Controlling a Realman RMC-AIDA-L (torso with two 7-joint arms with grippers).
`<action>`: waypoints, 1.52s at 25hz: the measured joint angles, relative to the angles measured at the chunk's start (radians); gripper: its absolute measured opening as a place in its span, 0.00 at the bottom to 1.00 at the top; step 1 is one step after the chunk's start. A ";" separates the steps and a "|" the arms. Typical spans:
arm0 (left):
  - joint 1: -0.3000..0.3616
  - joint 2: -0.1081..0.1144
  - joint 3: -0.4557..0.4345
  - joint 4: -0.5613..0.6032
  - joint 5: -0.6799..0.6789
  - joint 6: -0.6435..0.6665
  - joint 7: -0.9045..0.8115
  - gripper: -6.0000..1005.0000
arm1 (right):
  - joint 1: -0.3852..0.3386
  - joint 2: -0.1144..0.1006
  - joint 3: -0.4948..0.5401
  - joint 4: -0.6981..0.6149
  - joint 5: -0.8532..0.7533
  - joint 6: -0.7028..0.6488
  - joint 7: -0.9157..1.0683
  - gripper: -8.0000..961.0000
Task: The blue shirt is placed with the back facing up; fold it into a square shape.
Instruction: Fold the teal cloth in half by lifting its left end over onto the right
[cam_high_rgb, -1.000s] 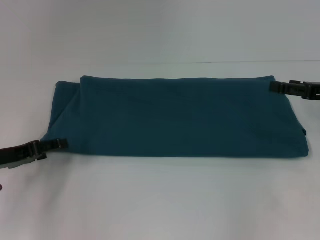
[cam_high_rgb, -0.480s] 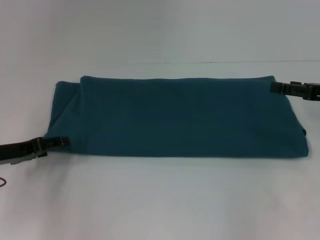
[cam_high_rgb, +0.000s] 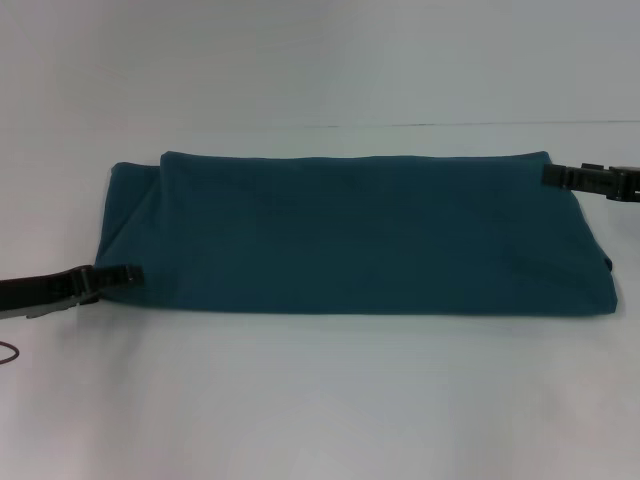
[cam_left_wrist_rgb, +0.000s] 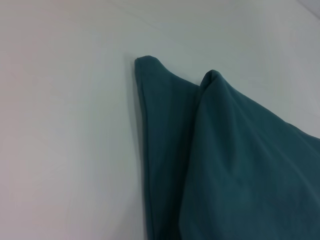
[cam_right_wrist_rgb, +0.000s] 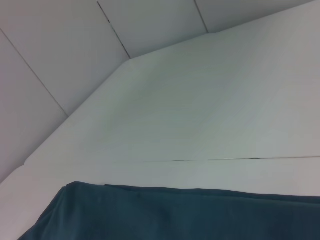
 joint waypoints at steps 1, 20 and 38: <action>-0.001 0.000 0.001 0.000 0.000 0.000 0.000 0.82 | 0.000 0.000 0.000 0.000 0.000 0.000 0.000 0.95; -0.001 0.001 0.005 0.000 0.011 -0.064 0.024 0.68 | -0.012 -0.001 0.000 0.000 0.000 -0.003 0.011 0.95; 0.006 0.010 -0.006 0.021 0.026 -0.058 0.016 0.02 | -0.013 0.008 0.000 0.008 0.000 0.003 0.013 0.95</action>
